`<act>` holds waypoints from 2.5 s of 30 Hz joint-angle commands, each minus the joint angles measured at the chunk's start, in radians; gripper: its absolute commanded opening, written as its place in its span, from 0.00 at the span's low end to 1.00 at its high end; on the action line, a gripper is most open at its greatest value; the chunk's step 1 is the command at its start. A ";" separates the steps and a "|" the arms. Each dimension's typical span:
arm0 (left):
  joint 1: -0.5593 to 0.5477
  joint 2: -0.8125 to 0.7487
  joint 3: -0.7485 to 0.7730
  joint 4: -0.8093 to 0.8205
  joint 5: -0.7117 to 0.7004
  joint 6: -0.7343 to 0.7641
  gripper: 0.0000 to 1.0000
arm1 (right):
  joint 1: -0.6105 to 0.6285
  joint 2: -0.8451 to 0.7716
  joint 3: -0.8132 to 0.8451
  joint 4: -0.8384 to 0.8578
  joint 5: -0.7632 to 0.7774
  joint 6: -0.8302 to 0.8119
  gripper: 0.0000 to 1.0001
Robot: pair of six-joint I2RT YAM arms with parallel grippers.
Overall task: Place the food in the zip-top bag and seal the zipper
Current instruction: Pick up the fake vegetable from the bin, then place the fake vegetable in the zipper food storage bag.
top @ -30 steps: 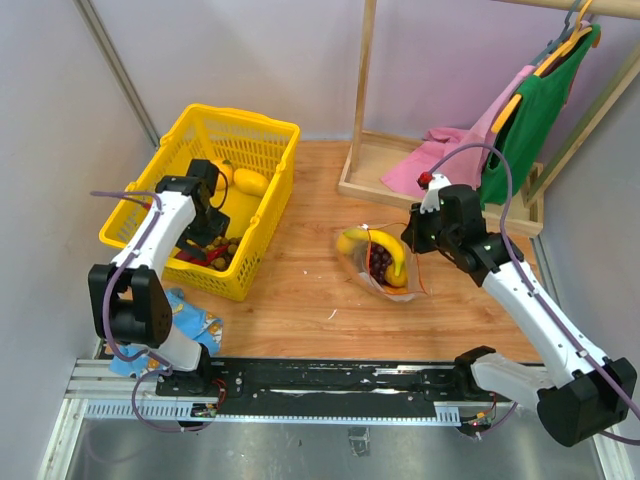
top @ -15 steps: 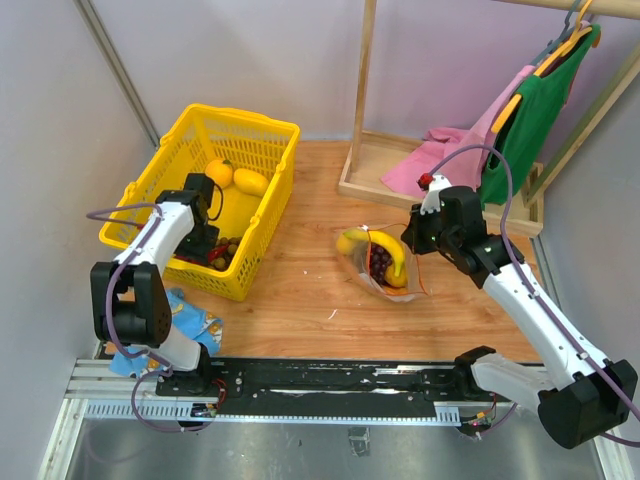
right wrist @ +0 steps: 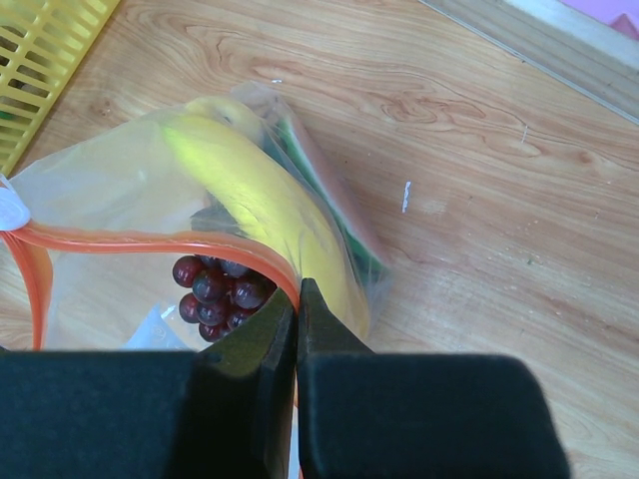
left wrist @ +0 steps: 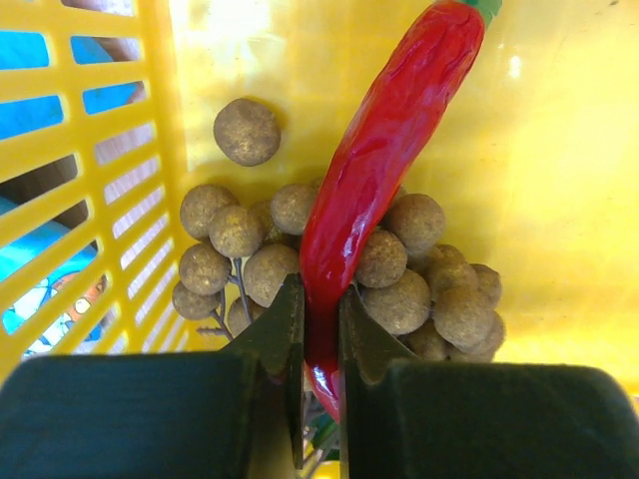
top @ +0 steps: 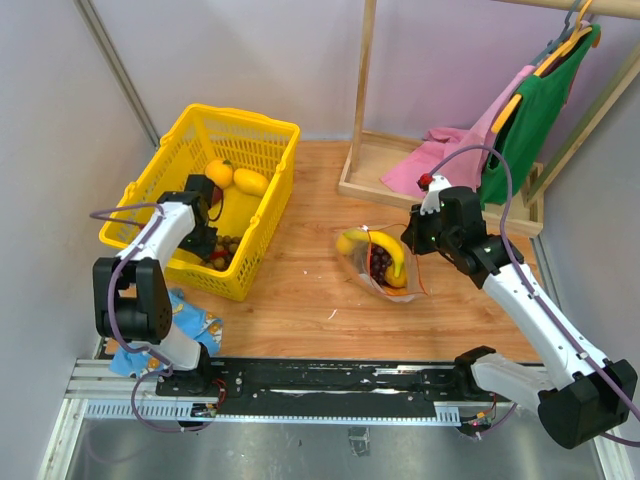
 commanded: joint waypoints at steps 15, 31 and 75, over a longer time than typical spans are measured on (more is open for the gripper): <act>0.007 -0.140 0.245 -0.033 0.050 0.238 0.00 | 0.000 -0.020 -0.002 0.022 0.016 -0.014 0.02; -0.075 -0.327 0.306 0.236 0.487 0.521 0.00 | 0.001 0.004 0.031 0.024 -0.031 0.035 0.01; -0.804 -0.185 0.249 0.308 0.569 0.627 0.00 | 0.143 0.022 0.067 0.189 0.495 0.418 0.01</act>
